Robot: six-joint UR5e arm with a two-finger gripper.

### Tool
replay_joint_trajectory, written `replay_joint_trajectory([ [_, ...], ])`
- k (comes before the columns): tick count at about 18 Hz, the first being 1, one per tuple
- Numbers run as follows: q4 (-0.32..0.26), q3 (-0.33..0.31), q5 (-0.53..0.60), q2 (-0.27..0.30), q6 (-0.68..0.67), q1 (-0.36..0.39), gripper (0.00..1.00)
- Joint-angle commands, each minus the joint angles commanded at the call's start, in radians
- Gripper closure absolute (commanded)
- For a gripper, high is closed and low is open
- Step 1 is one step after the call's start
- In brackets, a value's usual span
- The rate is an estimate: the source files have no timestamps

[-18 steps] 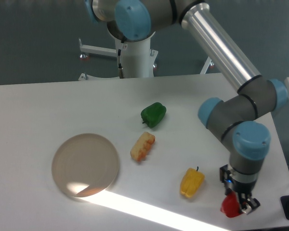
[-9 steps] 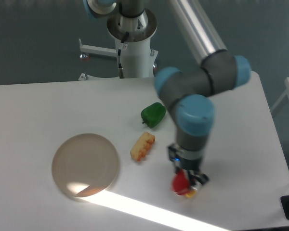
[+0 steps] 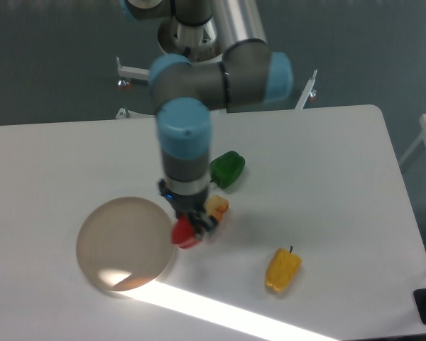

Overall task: Place the red pepper on the plate
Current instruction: 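Carry the red pepper across the table toward the round plate, then lower the red pepper onto the plate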

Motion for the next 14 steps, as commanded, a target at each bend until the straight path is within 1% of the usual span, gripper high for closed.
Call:
replay_joint_trajectory([
  [4,-0.101,0.015,0.000,-0.023,-0.029,-0.054,0.50],
  [6,-0.121,0.014,0.000,-0.032,-0.060,-0.074,0.50],
  [7,-0.142,0.014,0.000,-0.038,-0.071,-0.078,0.50],
  [9,-0.153,0.052,-0.001,-0.067,-0.103,-0.088,0.50],
  [11,-0.173,0.093,-0.003,-0.080,-0.121,-0.092,0.50],
  [12,-0.179,0.112,0.002,-0.104,-0.123,-0.094,0.50],
  [14,-0.175,0.124,0.024,-0.138,-0.125,-0.097,0.50],
])
